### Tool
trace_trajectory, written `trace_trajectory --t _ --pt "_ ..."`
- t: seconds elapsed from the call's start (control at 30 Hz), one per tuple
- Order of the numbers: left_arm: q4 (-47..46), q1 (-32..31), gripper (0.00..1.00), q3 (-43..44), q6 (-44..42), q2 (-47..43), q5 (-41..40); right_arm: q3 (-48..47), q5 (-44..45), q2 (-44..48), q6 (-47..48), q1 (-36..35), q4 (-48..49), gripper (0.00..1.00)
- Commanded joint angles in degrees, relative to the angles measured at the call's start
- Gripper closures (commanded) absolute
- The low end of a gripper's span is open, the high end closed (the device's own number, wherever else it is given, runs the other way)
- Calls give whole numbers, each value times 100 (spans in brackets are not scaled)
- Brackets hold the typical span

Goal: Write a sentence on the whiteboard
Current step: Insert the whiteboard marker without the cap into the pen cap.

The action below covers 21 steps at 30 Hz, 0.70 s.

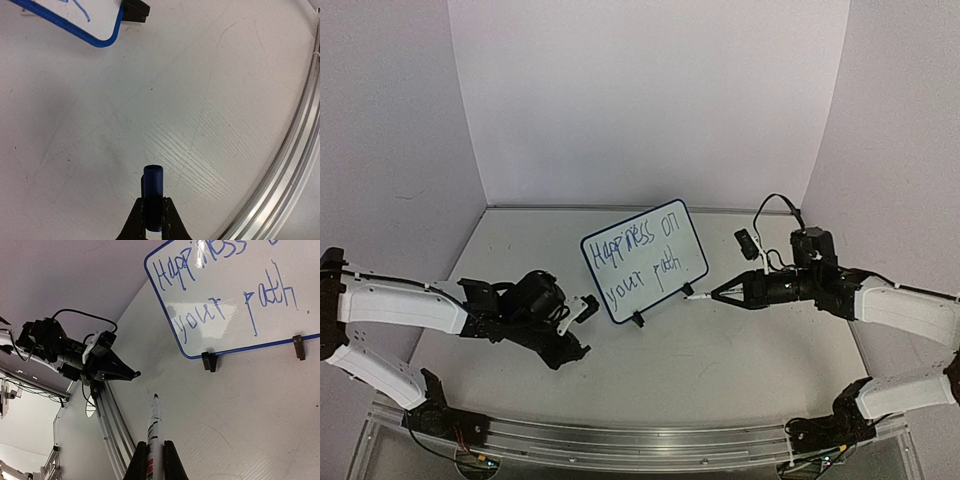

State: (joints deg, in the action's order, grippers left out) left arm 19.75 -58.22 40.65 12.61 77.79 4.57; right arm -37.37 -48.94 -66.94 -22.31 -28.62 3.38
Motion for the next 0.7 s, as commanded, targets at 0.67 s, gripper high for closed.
trace_trajectory --t 0.67 --pt "-831 -32 100 1317 -1252 367 2360 -1232 -2618 -1898 -195 -672 172 100"
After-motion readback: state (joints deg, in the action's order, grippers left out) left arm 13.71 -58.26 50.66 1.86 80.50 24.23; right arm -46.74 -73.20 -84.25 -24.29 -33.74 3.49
